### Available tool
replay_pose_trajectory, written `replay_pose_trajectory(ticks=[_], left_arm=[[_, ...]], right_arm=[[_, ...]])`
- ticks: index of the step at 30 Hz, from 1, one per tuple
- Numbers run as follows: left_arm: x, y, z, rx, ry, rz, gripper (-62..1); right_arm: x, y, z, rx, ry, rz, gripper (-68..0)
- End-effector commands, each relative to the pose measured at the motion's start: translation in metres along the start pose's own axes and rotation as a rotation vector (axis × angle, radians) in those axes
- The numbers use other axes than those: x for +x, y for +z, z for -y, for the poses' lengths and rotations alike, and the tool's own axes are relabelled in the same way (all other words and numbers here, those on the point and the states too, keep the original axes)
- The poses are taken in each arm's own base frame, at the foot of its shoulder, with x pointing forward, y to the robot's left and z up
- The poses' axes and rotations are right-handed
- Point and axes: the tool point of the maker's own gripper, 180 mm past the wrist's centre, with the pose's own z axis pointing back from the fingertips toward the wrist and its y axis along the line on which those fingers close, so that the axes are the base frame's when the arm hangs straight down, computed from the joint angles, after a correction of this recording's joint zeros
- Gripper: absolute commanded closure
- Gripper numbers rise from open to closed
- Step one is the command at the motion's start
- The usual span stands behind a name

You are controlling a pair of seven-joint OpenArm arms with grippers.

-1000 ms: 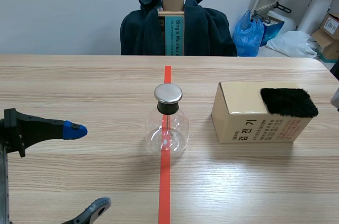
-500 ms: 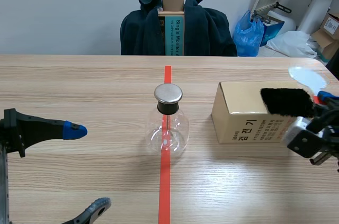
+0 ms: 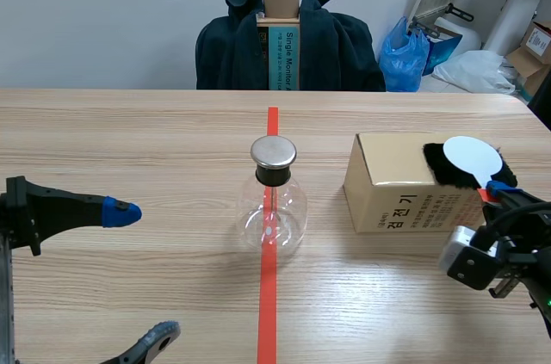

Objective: Do the electroscope experiment.
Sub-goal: 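Rub the plate on the fur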

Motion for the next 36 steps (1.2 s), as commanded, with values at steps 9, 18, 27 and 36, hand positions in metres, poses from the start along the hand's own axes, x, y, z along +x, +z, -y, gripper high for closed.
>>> replay_pose_trajectory(ticks=[9,18,27,36], left_arm=[[0.006,-0.001,-0.002,0.016,0.012,0.035,-62.3],[0.005,-0.001,-0.002,0.017,0.012,0.024,-62.3],[0.003,-0.001,-0.002,0.017,0.012,0.016,-62.3],[0.003,-0.002,-0.002,0.018,0.014,0.018,-62.3]], right_arm=[[-0.008,0.003,0.003,-0.003,0.041,-0.021,-0.7],[-0.004,0.007,0.007,-0.036,0.051,-0.01,-0.7],[0.006,0.008,0.006,-0.044,0.065,0.029,-0.7],[0.015,0.013,0.003,-0.038,0.065,0.069,-0.7]])
